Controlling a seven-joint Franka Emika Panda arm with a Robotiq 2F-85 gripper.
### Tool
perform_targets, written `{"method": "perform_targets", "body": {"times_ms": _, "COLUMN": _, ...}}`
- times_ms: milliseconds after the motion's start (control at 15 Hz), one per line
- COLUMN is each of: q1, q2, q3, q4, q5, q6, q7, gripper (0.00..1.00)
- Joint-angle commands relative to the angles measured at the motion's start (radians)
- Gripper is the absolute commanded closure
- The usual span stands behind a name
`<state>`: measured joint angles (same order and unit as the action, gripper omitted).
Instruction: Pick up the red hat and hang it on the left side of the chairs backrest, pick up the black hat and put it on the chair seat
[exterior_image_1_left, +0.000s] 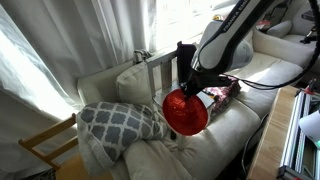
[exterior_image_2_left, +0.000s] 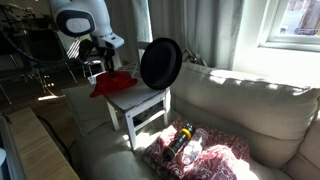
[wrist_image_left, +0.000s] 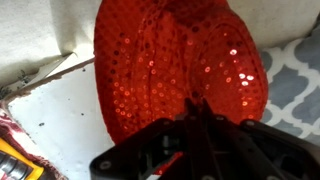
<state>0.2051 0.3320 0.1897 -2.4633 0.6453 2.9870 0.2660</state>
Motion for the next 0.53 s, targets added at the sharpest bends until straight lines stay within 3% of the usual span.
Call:
{"method": "perform_targets", "body": {"times_ms": 0, "q1": 0.06, "q2": -0.109, "q3": 0.013, "q4": -0.052, "q5": -0.042, "q6": -0.005, "q7": 0.133, "gripper": 0.99}}
{"method": "perform_targets", "body": {"times_ms": 267, "q1": 0.097, "q2": -0.181, "q3": 0.037, "q4": -0.037, "q5": -0.052, "q6": 0.018, "q7": 0.222, "gripper": 0.99}}
{"method": "perform_targets", "body": {"times_ms": 333, "q1": 0.069, "q2": -0.126, "q3": 0.039, "q4": -0.009, "q5": -0.053, "q6": 0.003, "q7": 0.183, "gripper": 0.99}}
{"method": "perform_targets", "body": {"times_ms": 467, "q1": 0.073, "q2": -0.144, "q3": 0.046, "q4": -0.008, "q5": -0.054, "q6": 0.002, "q7": 0.19, "gripper": 0.94}}
